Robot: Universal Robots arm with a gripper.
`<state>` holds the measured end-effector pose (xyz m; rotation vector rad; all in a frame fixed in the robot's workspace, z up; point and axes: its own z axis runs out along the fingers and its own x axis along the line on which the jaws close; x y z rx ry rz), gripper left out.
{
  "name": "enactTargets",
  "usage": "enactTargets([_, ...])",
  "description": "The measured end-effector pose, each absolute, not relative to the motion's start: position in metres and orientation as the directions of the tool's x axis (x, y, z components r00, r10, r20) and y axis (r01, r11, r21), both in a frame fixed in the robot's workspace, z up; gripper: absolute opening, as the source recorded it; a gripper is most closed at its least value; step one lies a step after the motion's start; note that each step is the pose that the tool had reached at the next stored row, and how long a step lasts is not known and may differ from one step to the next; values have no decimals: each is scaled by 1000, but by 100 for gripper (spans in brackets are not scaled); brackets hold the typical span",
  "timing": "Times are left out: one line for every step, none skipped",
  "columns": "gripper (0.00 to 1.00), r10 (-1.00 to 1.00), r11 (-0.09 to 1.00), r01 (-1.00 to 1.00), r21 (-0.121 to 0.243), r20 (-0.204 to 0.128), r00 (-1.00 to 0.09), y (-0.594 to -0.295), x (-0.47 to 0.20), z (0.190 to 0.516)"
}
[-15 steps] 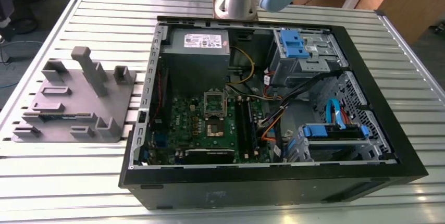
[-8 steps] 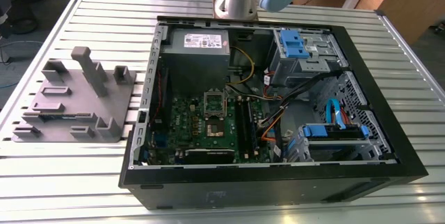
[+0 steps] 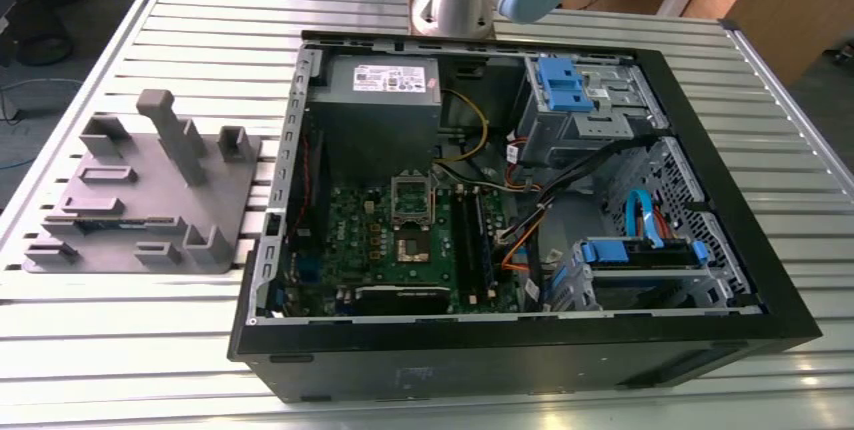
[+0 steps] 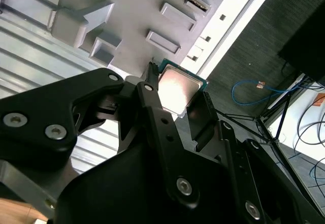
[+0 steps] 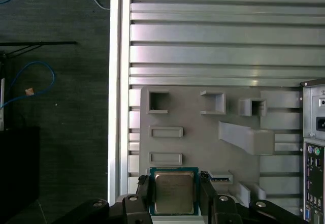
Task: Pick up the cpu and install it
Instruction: 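Pick up the cpu and move it towards the insertion slot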
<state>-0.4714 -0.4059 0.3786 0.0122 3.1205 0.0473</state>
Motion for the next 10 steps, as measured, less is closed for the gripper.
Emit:
enactTargets([47, 8, 1000, 8, 30, -21, -1000, -406, -471, 379])
enactTargets([47, 8, 1000, 7, 30, -21, -1000, -406, -471, 380])
enactTargets([47, 8, 1000, 8, 30, -21, -1000, -406, -471, 381])
enactTargets([47, 8, 1000, 8, 30, -21, -1000, -406, -471, 381])
enactTargets([47, 8, 1000, 8, 30, -21, -1000, -406, -471, 382])
enactTargets([47, 8, 1000, 8, 30, -21, -1000, -406, -471, 383])
enactTargets([47, 8, 1000, 8, 30, -20, -1000, -406, -471, 383])
enactTargets([47, 8, 1000, 7, 30, -20, -1000, -406, -471, 384])
enactTargets([47, 8, 1000, 8, 30, -21, -1000, -406, -471, 385])
enactTargets([47, 8, 1000, 8, 30, -21, -1000, -406, -471, 385])
